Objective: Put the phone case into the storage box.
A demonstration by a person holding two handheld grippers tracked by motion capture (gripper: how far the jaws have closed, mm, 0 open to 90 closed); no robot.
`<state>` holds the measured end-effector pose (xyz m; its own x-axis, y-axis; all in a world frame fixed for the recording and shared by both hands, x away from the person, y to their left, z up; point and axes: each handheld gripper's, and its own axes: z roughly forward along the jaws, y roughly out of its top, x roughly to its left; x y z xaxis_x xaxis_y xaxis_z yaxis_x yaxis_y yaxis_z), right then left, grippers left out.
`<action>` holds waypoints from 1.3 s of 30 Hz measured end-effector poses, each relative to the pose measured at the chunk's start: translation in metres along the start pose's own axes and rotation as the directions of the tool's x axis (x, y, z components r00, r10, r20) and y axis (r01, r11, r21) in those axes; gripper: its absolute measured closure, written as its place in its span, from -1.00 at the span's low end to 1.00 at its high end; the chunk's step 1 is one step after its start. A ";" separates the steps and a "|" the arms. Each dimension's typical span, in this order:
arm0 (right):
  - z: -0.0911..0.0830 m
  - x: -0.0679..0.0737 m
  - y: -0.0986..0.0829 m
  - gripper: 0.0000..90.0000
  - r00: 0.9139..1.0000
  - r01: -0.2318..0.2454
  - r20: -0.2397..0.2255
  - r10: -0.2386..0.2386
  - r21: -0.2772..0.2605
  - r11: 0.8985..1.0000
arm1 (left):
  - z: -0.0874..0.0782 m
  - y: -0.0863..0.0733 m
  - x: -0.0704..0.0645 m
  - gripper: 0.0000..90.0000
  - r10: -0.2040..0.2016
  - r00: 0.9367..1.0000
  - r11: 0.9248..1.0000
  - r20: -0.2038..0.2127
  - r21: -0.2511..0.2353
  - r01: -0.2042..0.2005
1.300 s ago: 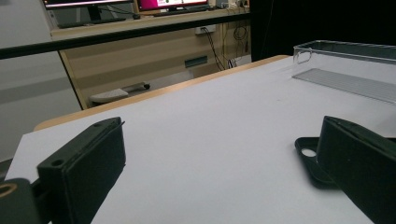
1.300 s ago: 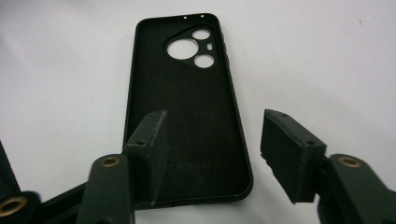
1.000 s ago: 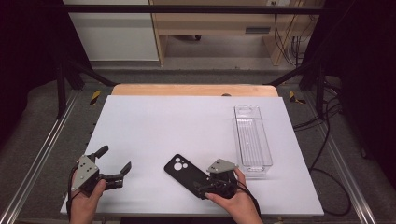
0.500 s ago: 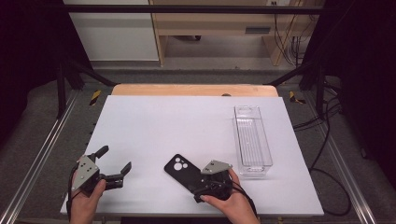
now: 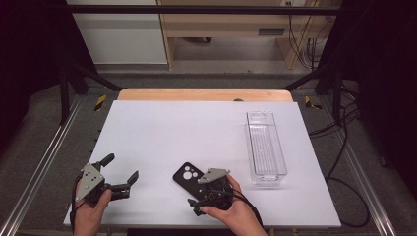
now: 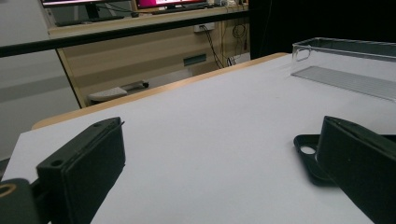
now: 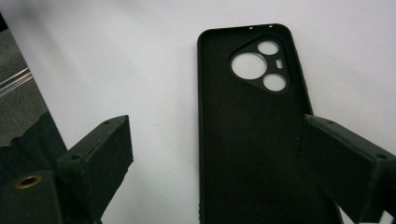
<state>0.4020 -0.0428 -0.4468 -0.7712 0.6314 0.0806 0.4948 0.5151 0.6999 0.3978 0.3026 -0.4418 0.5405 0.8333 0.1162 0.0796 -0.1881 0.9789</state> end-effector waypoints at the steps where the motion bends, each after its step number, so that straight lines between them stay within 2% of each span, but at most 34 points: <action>1: 0.000 0.001 0.001 -0.68 1.000 0.005 0.002 -0.005 0.001 1.000 | 0.000 0.000 0.000 -0.98 0.000 1.000 1.000 0.000 0.000 0.000; 3: 0.000 0.002 0.001 -0.62 1.000 0.014 0.006 -0.014 0.008 1.000 | 0.000 0.000 0.000 -0.98 -0.001 1.000 1.000 0.000 0.000 0.001; 4: 0.002 0.005 0.000 -0.45 0.999 0.028 0.020 -0.028 0.024 0.999 | 0.000 0.000 0.000 -0.98 0.000 1.000 1.000 -0.001 0.000 0.000; 5: 0.002 0.005 0.000 -0.45 0.999 0.028 0.020 -0.028 0.024 0.999 | 0.000 0.000 0.000 -0.98 0.000 1.000 1.000 -0.001 0.000 0.000; 6: 0.003 0.008 0.000 -0.33 0.999 0.031 0.015 -0.031 0.019 0.999 | 0.000 0.000 0.000 -0.98 0.000 1.000 1.000 -0.001 -0.001 0.000; 8: 0.003 0.010 0.000 -0.21 0.999 0.043 -0.005 -0.043 0.020 0.999 | 0.000 0.000 0.000 -0.98 0.000 1.000 1.000 -0.001 -0.001 0.000; 10: 0.004 0.011 0.000 -0.17 0.999 0.048 -0.004 -0.048 0.019 0.999 | 0.000 0.000 0.000 -0.98 0.001 1.000 1.000 -0.001 -0.001 -0.001; 11: 0.004 0.013 0.001 -0.05 0.999 0.045 -0.003 -0.045 0.024 0.999 | 0.000 0.000 0.000 -0.98 0.001 1.000 1.000 -0.001 0.000 -0.001; 13: 0.005 0.013 0.000 -0.01 0.999 0.050 -0.006 -0.050 0.027 0.998 | 0.000 0.000 0.000 -0.98 0.001 1.000 1.000 0.000 0.000 -0.001; 14: 0.005 0.013 0.000 0.08 0.999 0.053 -0.002 -0.053 0.035 0.998 | 0.000 0.000 0.000 -0.98 0.001 1.000 1.000 0.000 0.000 -0.001; 19: 0.008 0.011 0.000 0.22 0.999 0.049 0.000 -0.049 0.044 0.998 | 0.000 0.000 0.000 -0.98 0.001 1.000 1.000 0.000 0.000 -0.001; 29: 0.020 0.009 0.009 0.38 0.999 0.037 0.001 -0.038 0.067 0.997 | 0.000 0.000 0.000 -0.98 0.002 1.000 1.000 0.000 0.001 -0.002; 39: 0.032 0.013 0.011 0.65 0.999 0.051 0.002 -0.052 0.099 0.994 | 0.000 0.000 0.000 -0.98 0.000 1.000 1.000 0.000 0.002 0.000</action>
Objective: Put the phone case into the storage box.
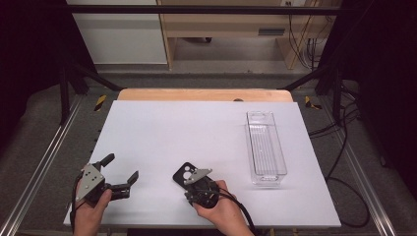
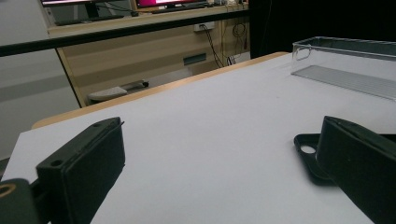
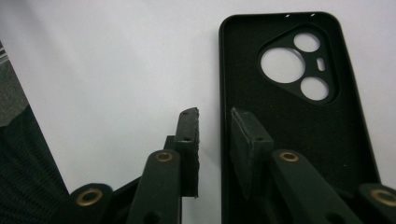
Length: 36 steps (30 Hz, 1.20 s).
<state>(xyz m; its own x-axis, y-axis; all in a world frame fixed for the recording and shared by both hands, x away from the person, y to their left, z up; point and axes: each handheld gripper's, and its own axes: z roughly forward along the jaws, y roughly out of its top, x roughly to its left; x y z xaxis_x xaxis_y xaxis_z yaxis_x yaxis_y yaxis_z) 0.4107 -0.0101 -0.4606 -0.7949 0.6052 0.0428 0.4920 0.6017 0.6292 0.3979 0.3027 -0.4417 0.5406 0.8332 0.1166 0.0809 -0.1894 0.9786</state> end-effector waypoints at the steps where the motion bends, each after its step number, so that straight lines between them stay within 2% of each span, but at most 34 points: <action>1: 0.001 0.001 0.000 0.68 1.000 0.004 0.003 -0.004 0.009 1.000 | 0.000 0.000 0.000 -0.98 0.000 1.000 1.000 0.000 -0.001 0.000; 18: 0.002 0.000 -0.006 0.89 0.999 -0.024 0.032 0.023 0.017 1.000 | 0.001 0.000 -0.001 -0.98 0.003 1.000 1.000 0.003 0.005 -0.003; 28: 0.002 0.004 -0.007 0.85 0.998 -0.002 0.066 0.001 0.018 1.000 | 0.001 0.000 -0.001 -0.97 0.002 1.000 1.000 0.004 0.004 -0.002; 32: 0.003 0.007 -0.010 0.90 0.996 0.008 0.091 -0.008 -0.001 1.000 | 0.001 0.000 -0.002 -0.98 0.005 1.000 1.000 0.006 0.006 -0.005; 36: 0.002 0.007 -0.010 0.92 0.996 0.011 0.093 -0.011 -0.004 1.000 | 0.001 0.000 -0.002 -0.97 0.005 1.000 1.000 0.007 0.007 -0.005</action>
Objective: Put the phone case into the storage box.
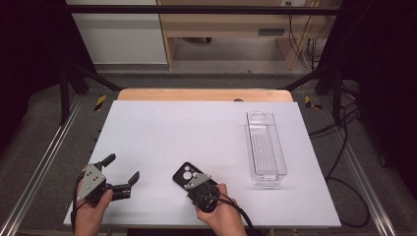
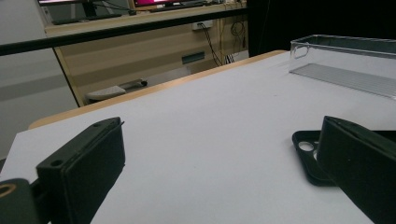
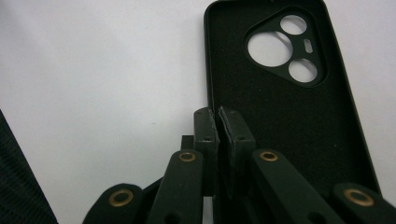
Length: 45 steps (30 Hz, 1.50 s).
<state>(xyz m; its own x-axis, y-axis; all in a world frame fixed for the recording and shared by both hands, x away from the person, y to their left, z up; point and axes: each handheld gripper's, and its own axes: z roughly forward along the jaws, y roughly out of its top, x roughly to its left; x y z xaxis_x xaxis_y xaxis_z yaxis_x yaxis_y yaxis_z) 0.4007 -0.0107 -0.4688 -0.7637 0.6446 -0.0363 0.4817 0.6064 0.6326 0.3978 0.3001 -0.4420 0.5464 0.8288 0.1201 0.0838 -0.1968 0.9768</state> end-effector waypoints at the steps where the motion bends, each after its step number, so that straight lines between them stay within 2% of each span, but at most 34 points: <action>1: 0.000 0.000 0.000 0.92 1.000 0.000 0.000 0.000 0.000 1.000 | 0.000 0.000 0.000 -0.98 0.000 1.000 1.000 0.000 0.000 0.000; 10: 0.000 -0.003 -0.003 0.96 1.000 -0.014 -0.018 0.013 -0.023 1.000 | 0.001 0.000 -0.001 -0.97 -0.002 1.000 1.000 0.004 0.003 0.002; 11: -0.001 -0.004 -0.004 0.97 0.999 -0.031 -0.030 0.030 -0.029 0.999 | 0.001 0.000 0.000 -0.97 -0.006 1.000 1.000 0.004 0.003 0.006; 15: -0.002 -0.005 -0.005 0.97 0.998 -0.050 -0.040 0.048 -0.050 0.998 | 0.000 0.000 0.001 -0.97 -0.012 1.000 1.000 0.001 -0.002 0.012; 18: -0.002 -0.006 -0.005 0.98 0.998 -0.049 -0.029 0.047 -0.058 0.997 | -0.001 0.000 0.001 -0.97 -0.015 1.000 1.000 0.000 -0.002 0.015; 23: -0.008 -0.013 -0.004 0.98 0.998 -0.070 -0.006 0.070 -0.136 0.988 | -0.003 0.000 0.004 -0.97 -0.030 1.000 1.000 -0.003 -0.008 0.030; 26: -0.011 -0.015 -0.001 0.98 0.998 -0.065 0.013 0.069 -0.181 0.981 | -0.003 0.001 0.005 -0.97 -0.037 0.999 0.999 -0.004 -0.013 0.037; 29: -0.014 -0.018 0.003 0.98 0.997 -0.061 0.036 0.072 -0.232 0.971 | -0.003 0.001 0.005 -0.97 -0.043 0.999 0.999 -0.006 -0.012 0.043; 33: -0.020 -0.026 0.010 0.98 0.994 -0.066 0.066 0.090 -0.302 0.951 | -0.004 0.003 0.004 -0.97 -0.060 0.998 0.998 0.000 -0.024 0.060; 35: -0.022 -0.032 0.012 0.98 0.992 -0.078 0.067 0.107 -0.345 0.936 | -0.005 0.004 0.004 -0.97 -0.074 0.997 0.997 0.002 -0.029 0.074; 36: -0.022 -0.032 0.012 0.98 0.992 -0.078 0.067 0.107 -0.345 0.936 | -0.005 0.004 0.004 -0.97 -0.074 0.997 0.997 0.002 -0.029 0.074; 37: -0.023 -0.036 0.015 0.98 0.991 -0.081 0.070 0.116 -0.383 0.920 | -0.005 0.004 0.003 -0.97 -0.074 0.997 0.997 -0.001 -0.026 0.073; 38: -0.023 -0.039 0.016 0.98 0.991 -0.077 0.071 0.116 -0.403 0.912 | -0.005 0.004 0.003 -0.96 -0.074 0.997 0.997 -0.001 -0.026 0.073; 41: -0.024 -0.043 0.021 0.98 0.989 -0.084 0.074 0.130 -0.445 0.892 | -0.004 0.006 0.000 -0.96 -0.079 0.997 0.997 0.005 -0.020 0.079; 44: -0.024 -0.045 0.028 0.98 0.988 -0.083 0.075 0.138 -0.492 0.867 | -0.003 0.011 -0.003 -0.96 -0.102 0.995 0.994 0.019 -0.026 0.103; 45: -0.024 -0.045 0.028 0.98 0.988 -0.083 0.075 0.138 -0.492 0.867 | -0.003 0.011 -0.003 -0.96 -0.102 0.995 0.994 0.019 -0.026 0.103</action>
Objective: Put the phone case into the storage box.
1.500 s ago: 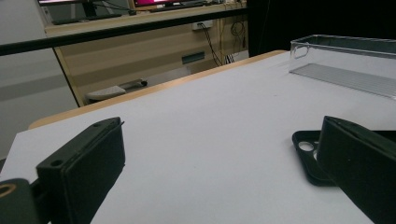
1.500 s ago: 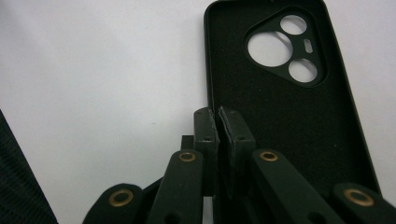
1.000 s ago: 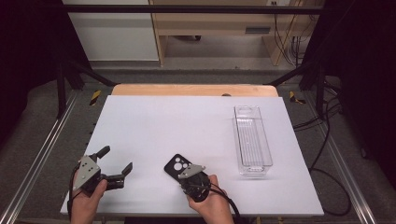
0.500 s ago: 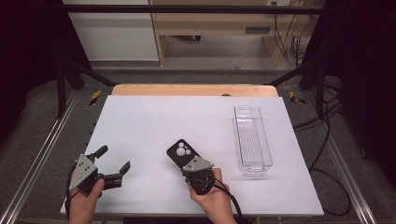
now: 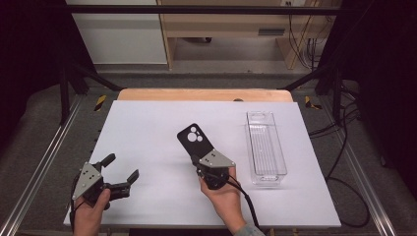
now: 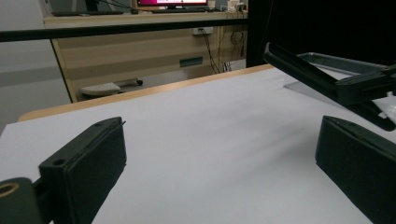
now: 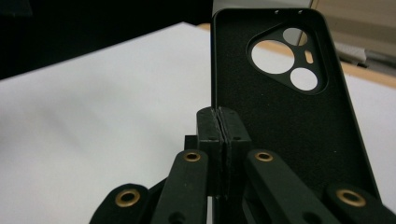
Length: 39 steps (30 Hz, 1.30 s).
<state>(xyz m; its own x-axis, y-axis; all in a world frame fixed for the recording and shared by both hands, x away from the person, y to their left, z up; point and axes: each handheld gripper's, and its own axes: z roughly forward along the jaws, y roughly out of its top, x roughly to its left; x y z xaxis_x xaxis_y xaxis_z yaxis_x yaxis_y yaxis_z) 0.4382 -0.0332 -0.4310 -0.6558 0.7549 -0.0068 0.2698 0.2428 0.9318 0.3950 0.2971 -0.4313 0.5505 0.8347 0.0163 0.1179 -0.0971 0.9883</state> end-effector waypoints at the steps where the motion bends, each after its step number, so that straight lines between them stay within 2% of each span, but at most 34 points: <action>1: 0.003 0.001 0.004 0.98 1.000 -0.009 0.002 0.009 -0.029 1.000 | 0.001 0.004 -0.002 -0.96 -0.012 1.000 1.000 0.000 -0.005 0.012; 5: 0.006 0.002 0.009 0.98 1.000 -0.021 0.003 0.021 -0.056 0.998 | 0.004 0.012 -0.006 -0.96 -0.029 1.000 1.000 0.012 -0.004 0.029; 9: 0.008 0.002 0.011 0.98 0.999 -0.041 0.000 0.041 -0.083 0.996 | 0.011 0.024 -0.009 -0.96 -0.008 1.000 1.000 0.030 0.002 0.008; 10: 0.008 0.001 0.011 0.98 0.997 -0.071 -0.003 0.071 -0.102 0.992 | 0.015 0.032 -0.009 -0.97 -0.008 0.999 1.000 0.040 -0.002 0.008; 13: 0.007 0.000 0.011 0.98 0.994 -0.109 0.001 0.110 -0.139 0.984 | 0.022 0.046 -0.011 -0.97 -0.017 0.998 1.000 0.068 0.008 0.016; 15: 0.007 -0.001 0.011 0.98 0.993 -0.114 0.001 0.115 -0.150 0.982 | 0.024 0.049 -0.012 -0.97 -0.016 0.997 1.000 0.072 0.018 0.015; 16: 0.006 0.002 0.011 0.98 0.995 -0.097 0.007 0.100 -0.173 0.980 | 0.029 0.061 -0.014 -0.97 -0.004 0.997 0.999 0.072 0.038 0.001; 17: 0.006 0.002 0.011 0.98 0.995 -0.097 0.007 0.100 -0.173 0.980 | 0.029 0.061 -0.014 -0.96 -0.004 0.997 0.999 0.072 0.038 0.001; 19: 0.003 0.007 0.011 0.98 0.996 -0.083 0.003 0.085 -0.203 0.976 | 0.034 0.070 -0.017 -0.97 0.001 0.996 0.999 0.086 0.039 -0.005; 22: 0.005 0.012 0.011 0.98 0.998 -0.064 0.006 0.067 -0.217 0.974 | 0.044 0.085 -0.021 -0.97 0.011 0.994 0.999 0.110 0.041 -0.015; 27: 0.006 0.017 0.010 0.98 0.998 -0.063 0.001 0.065 -0.238 0.969 | 0.058 0.097 -0.027 -0.96 0.009 0.991 0.999 0.135 0.048 -0.016; 30: 0.006 0.018 0.009 0.98 0.998 -0.055 0.001 0.057 -0.235 0.970 | 0.065 0.104 -0.032 -0.96 0.017 0.989 0.999 0.147 0.046 -0.024; 39: -0.002 0.021 0.007 0.98 0.999 -0.002 0.044 0.014 -0.248 0.969 | 0.076 0.115 -0.045 -0.96 0.037 0.985 0.998 0.170 0.035 -0.043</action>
<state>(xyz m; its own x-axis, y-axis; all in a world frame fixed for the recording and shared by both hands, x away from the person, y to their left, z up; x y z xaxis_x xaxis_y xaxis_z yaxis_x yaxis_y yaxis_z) 0.4250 -0.0171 -0.4240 -0.6207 0.7840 -0.0099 0.0881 0.0823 0.9927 0.4465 0.2077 -0.3297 0.6868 0.7264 0.0264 0.1227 -0.1516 0.9808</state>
